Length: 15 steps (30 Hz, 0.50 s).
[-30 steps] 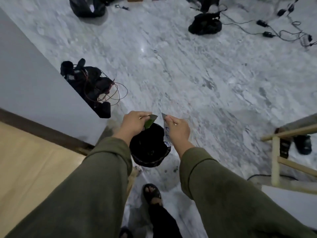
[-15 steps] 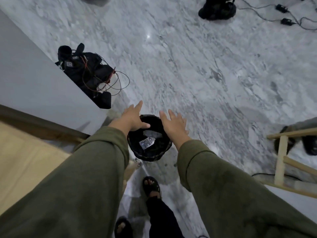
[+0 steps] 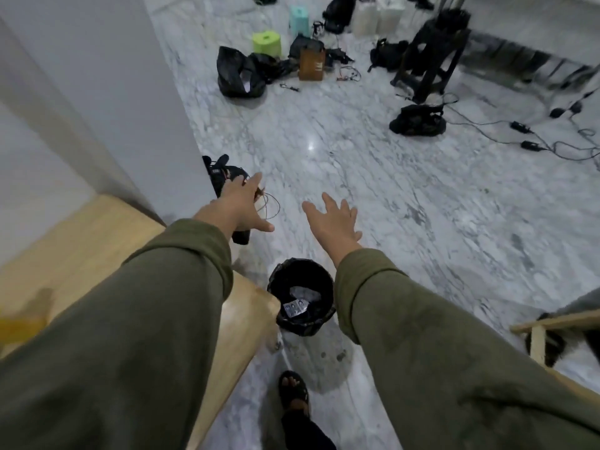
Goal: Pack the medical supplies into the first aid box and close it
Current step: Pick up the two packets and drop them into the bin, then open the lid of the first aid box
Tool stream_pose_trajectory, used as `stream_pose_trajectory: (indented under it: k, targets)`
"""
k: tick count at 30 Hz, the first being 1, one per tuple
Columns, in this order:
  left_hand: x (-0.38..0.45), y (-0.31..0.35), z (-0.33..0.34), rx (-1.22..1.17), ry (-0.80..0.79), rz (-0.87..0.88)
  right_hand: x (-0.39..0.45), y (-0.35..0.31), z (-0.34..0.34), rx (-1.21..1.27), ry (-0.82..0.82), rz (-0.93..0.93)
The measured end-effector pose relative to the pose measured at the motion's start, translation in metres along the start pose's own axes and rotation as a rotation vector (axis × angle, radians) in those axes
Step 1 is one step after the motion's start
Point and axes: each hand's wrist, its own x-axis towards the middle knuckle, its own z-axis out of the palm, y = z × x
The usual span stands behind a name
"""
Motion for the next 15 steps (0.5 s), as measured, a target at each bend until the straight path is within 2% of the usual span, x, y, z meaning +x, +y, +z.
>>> stream_pose_trajectory:
  k: [6,15]
  targets:
    - [-0.109,-0.025,-0.053,0.021,0.17,-0.023,-0.089,-0.049,-0.002,-0.067,0.057,-0.173]
    - [-0.287,-0.113,-0.105,0.023,0.346,-0.255,-0.223,-0.13,0.051,-0.112,0.032,-0.453]
